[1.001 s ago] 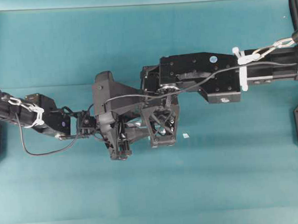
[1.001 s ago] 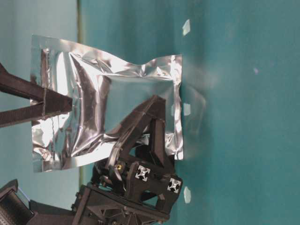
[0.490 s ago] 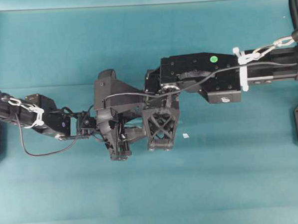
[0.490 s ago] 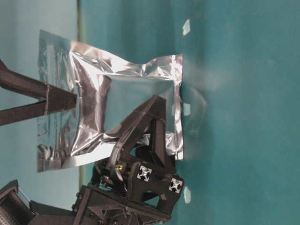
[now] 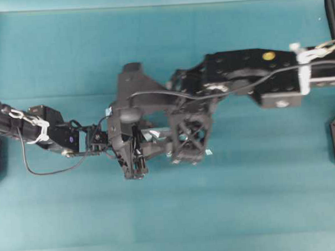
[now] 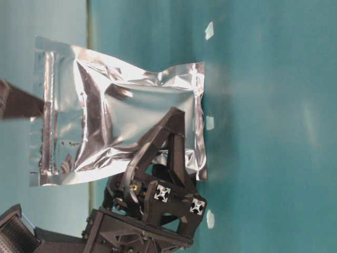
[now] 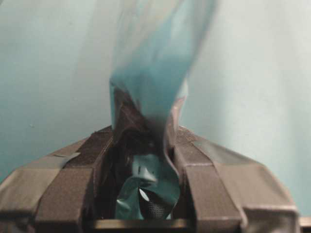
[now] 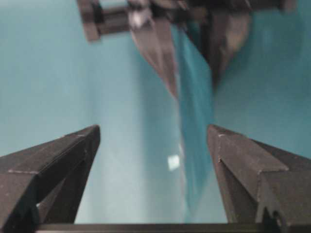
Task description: Hand over the silver zip bag and make it stand upright.
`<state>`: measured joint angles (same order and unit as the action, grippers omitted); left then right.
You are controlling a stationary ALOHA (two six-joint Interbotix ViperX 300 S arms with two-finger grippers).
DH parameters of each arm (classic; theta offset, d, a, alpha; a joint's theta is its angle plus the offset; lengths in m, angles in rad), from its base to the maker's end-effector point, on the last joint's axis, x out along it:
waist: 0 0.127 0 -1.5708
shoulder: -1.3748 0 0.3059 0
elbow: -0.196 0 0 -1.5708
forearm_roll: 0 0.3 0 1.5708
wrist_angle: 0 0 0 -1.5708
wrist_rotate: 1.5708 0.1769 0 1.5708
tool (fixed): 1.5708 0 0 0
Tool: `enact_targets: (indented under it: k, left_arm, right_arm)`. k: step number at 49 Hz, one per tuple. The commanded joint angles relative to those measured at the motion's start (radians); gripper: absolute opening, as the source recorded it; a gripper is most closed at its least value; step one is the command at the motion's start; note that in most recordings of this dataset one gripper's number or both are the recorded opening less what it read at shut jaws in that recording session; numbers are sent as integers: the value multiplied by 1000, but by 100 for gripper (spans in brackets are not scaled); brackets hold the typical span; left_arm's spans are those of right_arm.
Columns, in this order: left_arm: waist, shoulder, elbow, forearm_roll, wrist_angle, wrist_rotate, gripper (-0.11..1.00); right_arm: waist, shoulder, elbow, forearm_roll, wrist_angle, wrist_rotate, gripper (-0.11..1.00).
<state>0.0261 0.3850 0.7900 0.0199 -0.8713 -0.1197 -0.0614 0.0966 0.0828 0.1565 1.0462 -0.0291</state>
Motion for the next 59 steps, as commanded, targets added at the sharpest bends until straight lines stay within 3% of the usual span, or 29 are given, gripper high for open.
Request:
enact_targets:
  k: [1, 26, 42, 59]
  left_arm:
    - [-9, -6, -2, 3, -3, -2, 30]
    - [-25, -8, 15, 2, -3, 3, 30]
    - [-29, -9, 18, 3, 3, 3, 30]
    - [-29, -8, 17, 3, 8, 6, 30]
  right_arm:
    - [8, -78, 32, 2, -43, 21, 97]
    - [38, -423, 459, 2, -551, 100, 97]
    - [38, -560, 617, 2, -643, 106, 97]
    - [38, -620, 690, 2, -701, 107, 97]
